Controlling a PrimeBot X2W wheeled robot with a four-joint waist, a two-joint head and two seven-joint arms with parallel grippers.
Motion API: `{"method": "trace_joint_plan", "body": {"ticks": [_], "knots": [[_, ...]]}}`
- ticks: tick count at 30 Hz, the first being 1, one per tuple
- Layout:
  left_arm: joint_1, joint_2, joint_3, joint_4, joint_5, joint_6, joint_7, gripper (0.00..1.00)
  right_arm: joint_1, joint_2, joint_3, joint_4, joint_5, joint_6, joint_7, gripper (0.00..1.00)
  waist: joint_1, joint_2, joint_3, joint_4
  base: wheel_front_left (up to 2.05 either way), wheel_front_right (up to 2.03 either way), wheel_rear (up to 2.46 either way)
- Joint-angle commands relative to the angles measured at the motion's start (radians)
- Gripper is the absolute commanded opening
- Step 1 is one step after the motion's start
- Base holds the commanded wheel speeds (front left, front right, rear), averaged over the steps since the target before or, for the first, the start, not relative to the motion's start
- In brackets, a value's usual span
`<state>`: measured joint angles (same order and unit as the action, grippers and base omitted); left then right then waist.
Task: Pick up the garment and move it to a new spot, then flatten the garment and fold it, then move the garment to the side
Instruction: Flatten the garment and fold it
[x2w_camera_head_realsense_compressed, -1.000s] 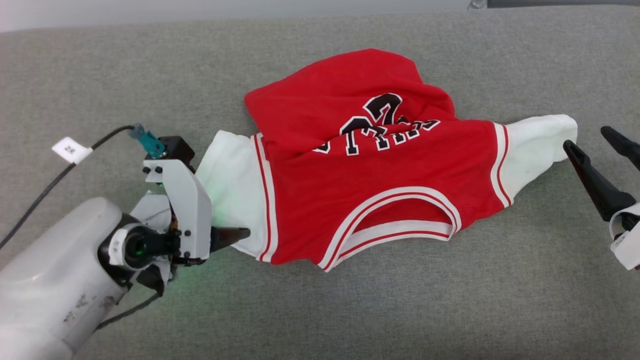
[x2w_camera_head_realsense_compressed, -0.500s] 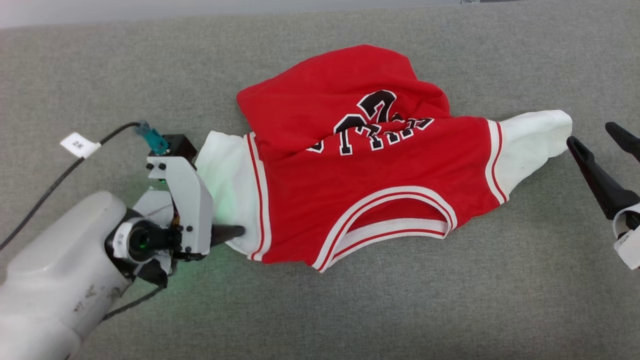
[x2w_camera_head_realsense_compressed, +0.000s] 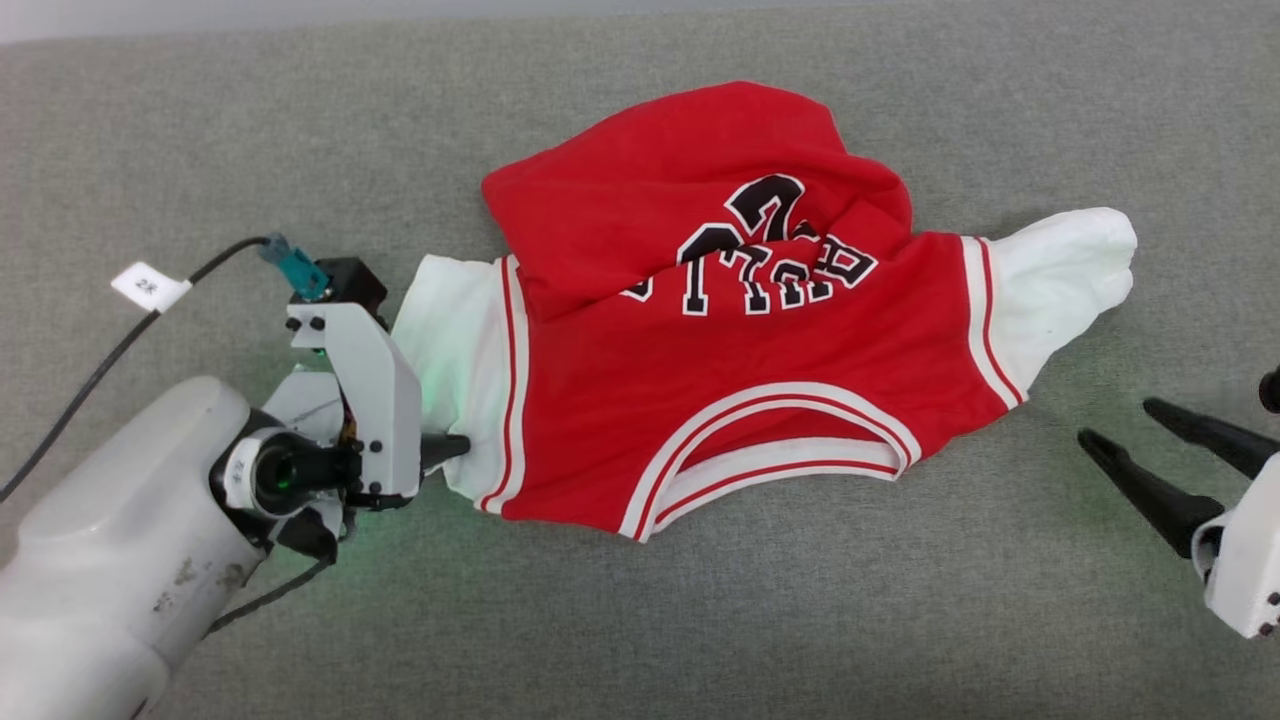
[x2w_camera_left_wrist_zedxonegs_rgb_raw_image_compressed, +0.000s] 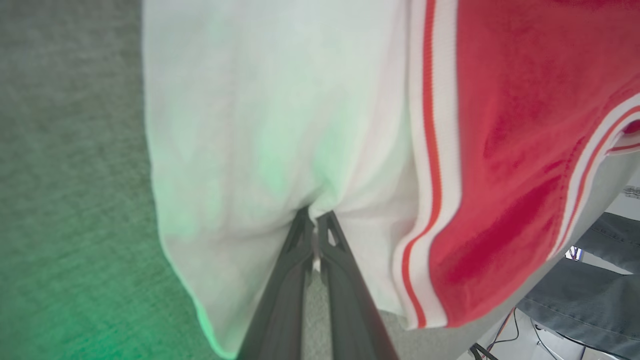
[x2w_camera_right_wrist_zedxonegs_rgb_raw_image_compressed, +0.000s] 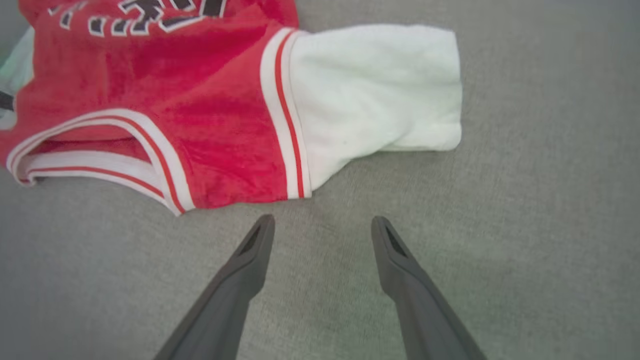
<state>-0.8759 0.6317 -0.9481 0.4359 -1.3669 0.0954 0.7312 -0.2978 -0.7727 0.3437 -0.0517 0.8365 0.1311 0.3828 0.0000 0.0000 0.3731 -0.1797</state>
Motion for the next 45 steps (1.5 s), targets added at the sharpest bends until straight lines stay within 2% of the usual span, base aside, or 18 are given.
{"method": "trace_joint_plan", "body": {"ticks": [1, 6, 15, 27, 28, 30, 31, 32, 41, 45], "knots": [[0.065, -0.073, -0.051, 0.022, 0.008, 0.000, -0.006, 0.00, -0.007, -0.008, 0.001, -0.006, 0.014, -0.001, 0.016, 1.00, 0.0000, 0.0000, 0.001, 0.002, 0.00, 0.00, 0.00], [0.054, -0.069, -0.051, 0.005, 0.017, -0.002, -0.009, 0.00, -0.067, -0.044, 0.023, -0.003, 0.048, -0.001, 0.113, 1.00, 0.0000, 0.0000, 0.014, 0.011, 0.00, 0.00, 0.00], [0.010, -0.097, -0.054, -0.016, 0.041, -0.011, -0.020, 0.00, -0.255, 0.007, 0.097, 0.171, 0.038, -0.001, 0.210, 1.00, 0.0000, 0.0000, 0.060, 0.050, 0.00, 0.00, 0.00], [-0.034, -0.120, -0.048, -0.016, 0.062, -0.020, -0.039, 0.00, -0.411, 0.068, 0.199, 0.376, 0.020, -0.001, 0.231, 0.99, 0.0000, 0.0000, 0.116, 0.082, 0.00, 0.00, 0.00], [-0.037, -0.122, -0.049, -0.016, 0.063, -0.022, -0.041, 0.00, -0.419, 0.070, 0.214, 0.388, 0.018, -0.001, 0.234, 0.60, 0.0000, 0.0000, 0.118, 0.084, 0.00, 0.00, 0.00], [-0.040, -0.127, -0.049, -0.014, 0.065, -0.025, -0.042, 0.00, -0.429, 0.076, 0.234, 0.408, 0.017, -0.001, 0.233, 0.35, 0.0000, 0.0000, 0.120, 0.088, 0.00, 0.00, 0.00], [-0.042, -0.130, -0.049, -0.013, 0.065, -0.028, -0.042, 0.00, -0.433, 0.077, 0.240, 0.417, 0.020, -0.001, 0.228, 0.13, 0.0000, 0.0000, 0.120, 0.089, 0.00, 0.00, 0.00], [-0.043, -0.132, -0.048, -0.012, 0.065, -0.030, -0.044, 0.00, -0.438, 0.077, 0.247, 0.426, 0.023, -0.001, 0.226, 0.00, 0.0000, 0.0000, 0.120, 0.091, 0.00, 0.00, 0.00], [-0.027, -0.126, 0.007, -0.022, 0.038, -0.066, -0.128, 0.00, -0.426, 0.022, 0.226, 0.428, 0.076, -0.001, 0.152, 0.00, 0.0000, 0.0000, 0.067, 0.105, 0.00, 0.00, 0.00], [-0.009, -0.090, 0.053, -0.073, 0.024, -0.084, -0.189, 0.00, -0.398, -0.016, 0.182, 0.366, 0.127, -0.001, 0.107, 0.00, 0.0000, 0.0000, 0.029, 0.120, 0.00, 0.00, 0.00]]}}
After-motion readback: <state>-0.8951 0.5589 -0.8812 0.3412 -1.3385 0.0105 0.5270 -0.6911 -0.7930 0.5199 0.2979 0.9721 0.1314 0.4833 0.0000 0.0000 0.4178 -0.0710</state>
